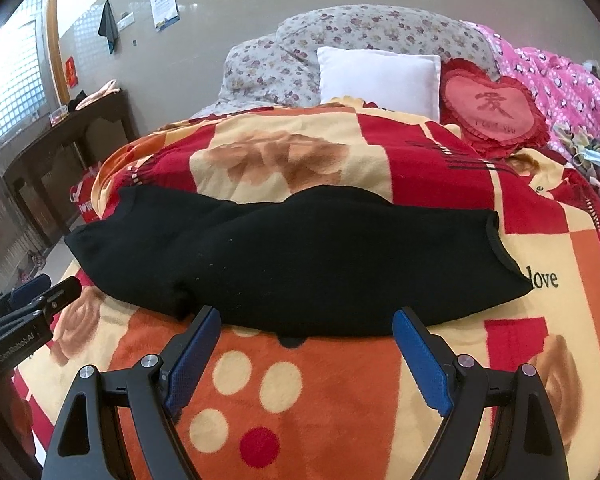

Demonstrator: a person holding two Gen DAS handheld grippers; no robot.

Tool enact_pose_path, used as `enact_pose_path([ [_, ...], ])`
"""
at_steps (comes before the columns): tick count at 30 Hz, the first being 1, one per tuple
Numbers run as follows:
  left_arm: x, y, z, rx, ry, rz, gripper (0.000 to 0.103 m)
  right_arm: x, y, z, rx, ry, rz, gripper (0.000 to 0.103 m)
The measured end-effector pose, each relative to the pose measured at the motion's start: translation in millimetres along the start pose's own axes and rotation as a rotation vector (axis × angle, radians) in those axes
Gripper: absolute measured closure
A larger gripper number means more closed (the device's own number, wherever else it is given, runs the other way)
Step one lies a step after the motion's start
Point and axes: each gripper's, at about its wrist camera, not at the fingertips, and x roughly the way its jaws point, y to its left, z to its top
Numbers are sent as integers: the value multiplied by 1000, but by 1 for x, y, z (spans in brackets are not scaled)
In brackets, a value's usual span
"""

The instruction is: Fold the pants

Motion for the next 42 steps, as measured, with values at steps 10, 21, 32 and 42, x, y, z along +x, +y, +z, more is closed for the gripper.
enact_pose_path([
  [10, -1, -1, 0, -2, 0, -1, 39, 2, 3, 1, -3, 12, 15, 16],
  [21, 1, 0, -1, -1, 8, 4, 39, 7, 9, 3, -20, 24, 24, 16],
  [32, 8, 2, 0, -4, 19, 9, 39, 15, 15, 4, -41, 37, 40, 16],
  [42, 13, 6, 0, -14, 29, 13, 39, 22, 25, 6, -62, 42, 60, 16],
])
